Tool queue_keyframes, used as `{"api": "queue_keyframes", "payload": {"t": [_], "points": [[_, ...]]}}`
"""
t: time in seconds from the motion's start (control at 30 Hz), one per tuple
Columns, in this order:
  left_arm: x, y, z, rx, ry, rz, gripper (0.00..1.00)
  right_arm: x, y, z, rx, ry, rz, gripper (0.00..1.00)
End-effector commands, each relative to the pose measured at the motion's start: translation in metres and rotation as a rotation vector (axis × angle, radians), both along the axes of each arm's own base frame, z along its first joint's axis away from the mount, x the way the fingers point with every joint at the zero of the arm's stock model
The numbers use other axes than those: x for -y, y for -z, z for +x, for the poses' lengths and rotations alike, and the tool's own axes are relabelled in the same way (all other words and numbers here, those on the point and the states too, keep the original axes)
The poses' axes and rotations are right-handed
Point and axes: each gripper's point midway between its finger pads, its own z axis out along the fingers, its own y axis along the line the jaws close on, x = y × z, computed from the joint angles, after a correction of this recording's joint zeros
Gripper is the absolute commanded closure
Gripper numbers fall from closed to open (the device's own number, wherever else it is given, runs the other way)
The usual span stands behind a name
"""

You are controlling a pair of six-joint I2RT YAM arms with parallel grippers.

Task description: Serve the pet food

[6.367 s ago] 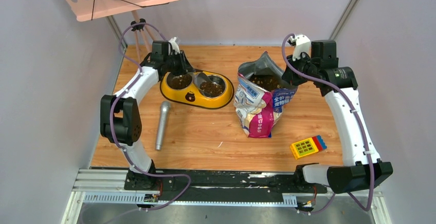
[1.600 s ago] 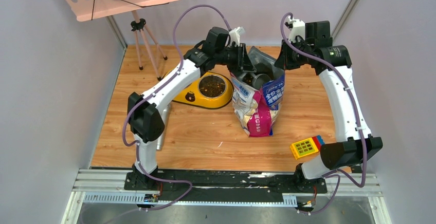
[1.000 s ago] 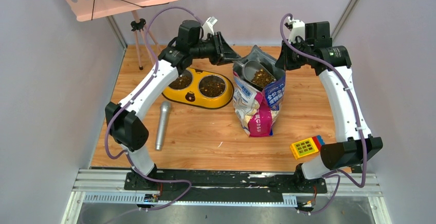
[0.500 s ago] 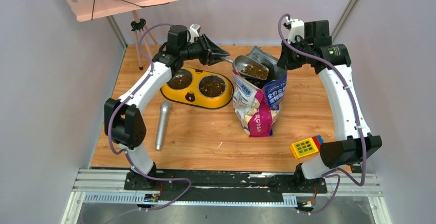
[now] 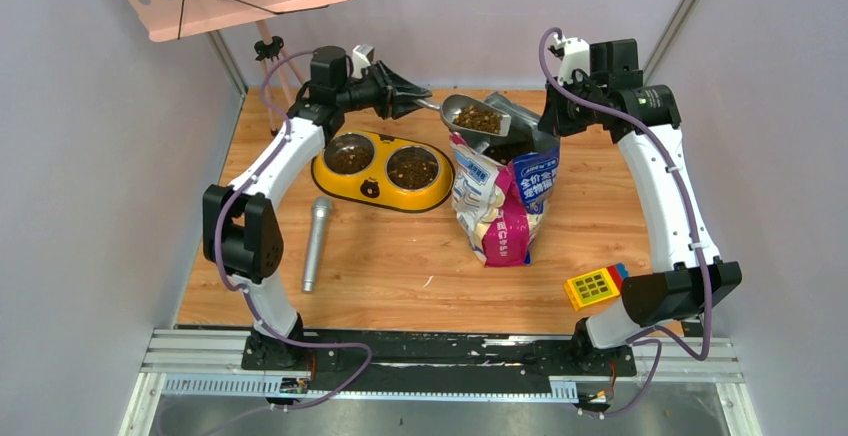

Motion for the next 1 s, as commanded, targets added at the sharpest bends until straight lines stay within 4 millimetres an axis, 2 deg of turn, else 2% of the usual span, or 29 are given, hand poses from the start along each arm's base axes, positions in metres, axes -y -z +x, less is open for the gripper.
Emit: {"api": "queue_keyframes", "payload": {"t": [0.0, 0.1, 0.17, 0.23, 0.27, 0.33, 0.4, 0.53, 0.7, 0.97], "points": [[0.042, -0.014, -0.032, 0.015, 0.163, -0.081, 1.0, -0.004, -0.033, 0.011, 0.119, -0.008, 0.022, 1.0], [0.025, -0.02, -0.033, 0.013, 0.194, -0.113, 1.0, -0.005, -0.039, 0.012, 0.125, -0.007, 0.027, 1.0], [0.012, -0.021, -0.026, 0.011, 0.162, -0.126, 1.0, -0.004, -0.038, 0.013, 0.121, -0.008, 0.02, 1.0], [0.017, -0.016, -0.023, -0.001, 0.157, -0.135, 1.0, -0.003, -0.035, 0.013, 0.116, -0.008, 0.013, 1.0], [0.027, -0.015, -0.027, 0.0, 0.18, -0.137, 1.0, -0.003, -0.034, 0.013, 0.113, -0.007, 0.012, 1.0], [0.035, -0.021, -0.033, 0.022, 0.214, -0.14, 1.0, -0.005, -0.033, 0.013, 0.106, -0.011, 0.018, 1.0], [0.028, -0.027, -0.036, 0.043, 0.219, -0.14, 1.0, -0.005, -0.035, 0.012, 0.108, -0.012, 0.02, 1.0], [0.013, -0.02, -0.034, 0.041, 0.186, -0.12, 1.0, -0.004, -0.034, 0.011, 0.111, -0.013, 0.018, 1.0], [0.009, -0.013, -0.034, 0.04, 0.17, -0.113, 1.0, -0.006, -0.031, 0.011, 0.108, -0.006, 0.032, 1.0], [-0.003, -0.033, -0.047, 0.106, 0.146, -0.091, 1.0, -0.009, -0.033, 0.012, 0.114, -0.004, 0.057, 1.0]]}}
